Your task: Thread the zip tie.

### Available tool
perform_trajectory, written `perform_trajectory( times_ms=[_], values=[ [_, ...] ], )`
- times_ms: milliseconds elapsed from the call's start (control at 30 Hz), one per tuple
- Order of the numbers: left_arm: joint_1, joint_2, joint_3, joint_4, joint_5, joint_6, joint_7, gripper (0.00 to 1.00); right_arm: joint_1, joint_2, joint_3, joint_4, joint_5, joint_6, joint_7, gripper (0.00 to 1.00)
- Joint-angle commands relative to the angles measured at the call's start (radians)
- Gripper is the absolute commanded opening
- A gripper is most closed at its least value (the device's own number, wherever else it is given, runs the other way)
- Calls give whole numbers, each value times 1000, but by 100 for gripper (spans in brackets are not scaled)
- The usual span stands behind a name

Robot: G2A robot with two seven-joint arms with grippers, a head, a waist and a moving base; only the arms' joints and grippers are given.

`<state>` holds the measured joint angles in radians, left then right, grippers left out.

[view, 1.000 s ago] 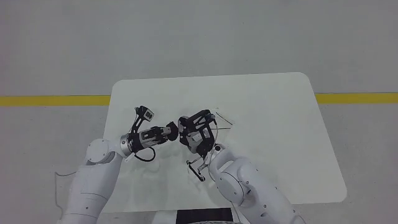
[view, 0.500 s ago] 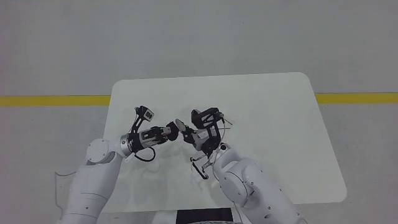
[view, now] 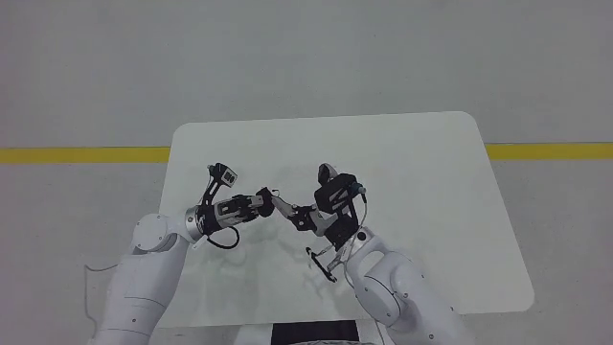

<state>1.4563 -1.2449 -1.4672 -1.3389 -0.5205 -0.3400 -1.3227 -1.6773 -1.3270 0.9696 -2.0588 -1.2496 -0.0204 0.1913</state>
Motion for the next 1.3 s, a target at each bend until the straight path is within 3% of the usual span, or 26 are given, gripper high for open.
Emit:
perform_trajectory(
  times_ms=[0,167,300,500,633,667,1000,1100,1133,1200,1267],
  values=[
    [0,0,0,0,0,0,0,0,0,0,0,0,0,0,0,100],
    [0,0,0,0,0,0,0,0,5,1,1,4,-17,-6,-7,100],
    [4,3,0,-7,-75,59,37,0,3,9,7,18,-159,-14,-57,100],
    [1,6,-13,26,-300,206,10,0,-39,24,22,35,-320,-24,-188,100],
    [-12,2,-8,70,-434,300,45,0,-23,45,34,54,-320,-3,-255,100],
    [-18,1,-9,82,-454,299,71,0,-15,54,35,63,-320,30,-275,100],
    [-16,0,-4,79,-463,308,80,0,-15,54,35,63,-320,30,-275,100],
    [2,2,16,69,-502,423,89,0,89,95,23,95,-320,-50,-248,100],
    [7,5,19,66,-517,485,93,0,134,122,-1,107,-320,-62,-224,100],
    [15,7,23,58,-547,548,88,0,212,170,-64,119,-320,-74,-185,100],
    [19,10,27,49,-574,609,87,0,286,221,-159,128,-320,-48,-183,100]
  ],
)
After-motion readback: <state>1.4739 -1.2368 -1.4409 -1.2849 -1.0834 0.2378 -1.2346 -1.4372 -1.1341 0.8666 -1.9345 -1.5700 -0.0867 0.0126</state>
